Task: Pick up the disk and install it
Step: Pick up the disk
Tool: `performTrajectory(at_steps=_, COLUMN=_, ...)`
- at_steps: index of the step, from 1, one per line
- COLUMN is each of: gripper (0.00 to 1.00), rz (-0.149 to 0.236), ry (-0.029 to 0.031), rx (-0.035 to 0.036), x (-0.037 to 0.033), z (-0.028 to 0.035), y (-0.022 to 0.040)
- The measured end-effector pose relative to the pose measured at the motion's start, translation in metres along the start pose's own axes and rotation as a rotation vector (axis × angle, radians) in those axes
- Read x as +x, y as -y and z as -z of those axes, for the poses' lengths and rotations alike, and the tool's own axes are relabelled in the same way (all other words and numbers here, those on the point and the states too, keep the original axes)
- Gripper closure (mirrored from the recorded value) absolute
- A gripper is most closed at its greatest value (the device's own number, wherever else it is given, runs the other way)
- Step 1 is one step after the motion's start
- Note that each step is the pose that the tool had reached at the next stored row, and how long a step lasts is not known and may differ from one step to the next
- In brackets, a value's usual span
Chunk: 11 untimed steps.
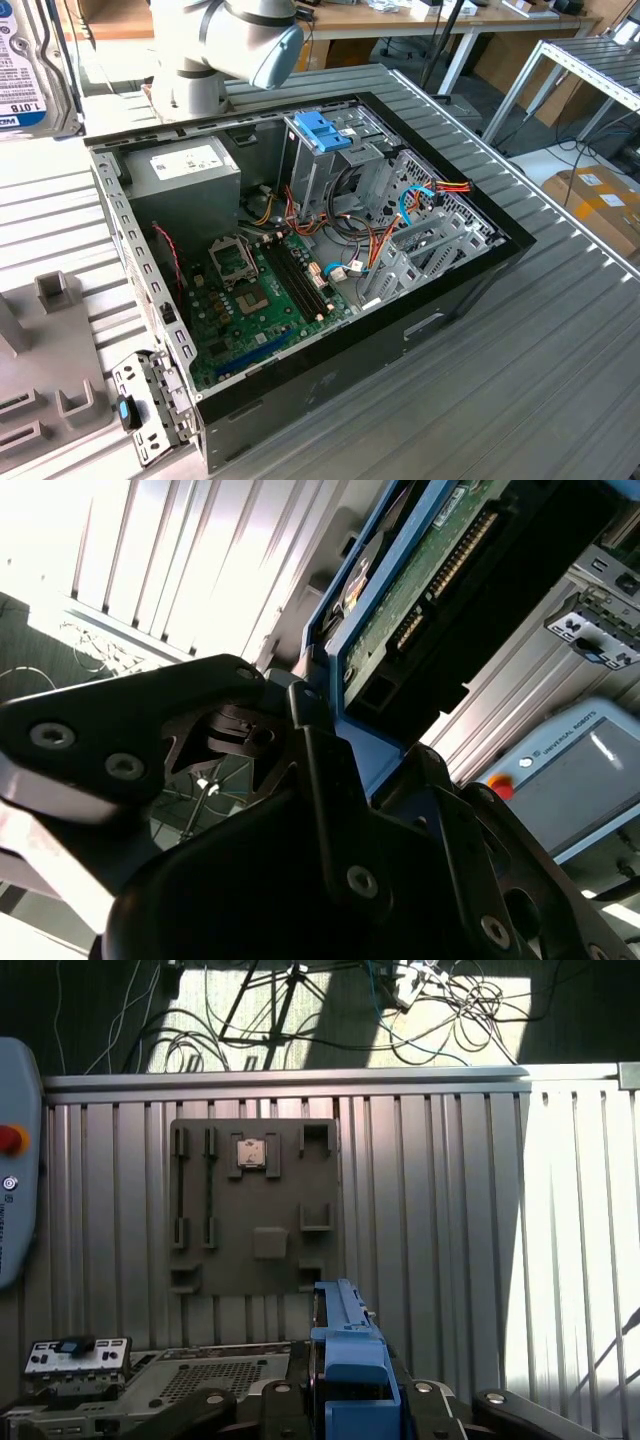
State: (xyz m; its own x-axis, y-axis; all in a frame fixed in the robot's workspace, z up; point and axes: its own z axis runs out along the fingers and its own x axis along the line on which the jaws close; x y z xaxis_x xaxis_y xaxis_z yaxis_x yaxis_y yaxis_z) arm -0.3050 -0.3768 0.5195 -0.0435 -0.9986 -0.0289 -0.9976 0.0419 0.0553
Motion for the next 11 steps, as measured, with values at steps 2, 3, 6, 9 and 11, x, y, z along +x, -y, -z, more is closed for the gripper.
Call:
performTrajectory(at_steps=2, gripper=0.63, rz=0.000, ry=0.0000, rx=0.0000, x=0.0000, z=0.0001, y=0.0013)
performTrajectory(at_steps=3, gripper=0.63, rz=0.000, ry=0.0000, rx=0.0000, x=-0.0001, z=0.0001, y=0.0019)
performTrajectory(at_steps=6, gripper=0.63, rz=0.000, ry=0.0000, rx=0.0000, x=-0.0002, z=0.0003, y=0.0048)
performTrajectory(at_steps=9, gripper=0.63, rz=0.000, ry=0.0000, rx=0.0000, x=-0.0003, z=0.0004, y=0.0068)
performTrajectory(at_steps=11, gripper=0.63, rz=0.000, ry=0.0000, rx=0.0000, x=-0.0003, z=0.0004, y=0.0079)
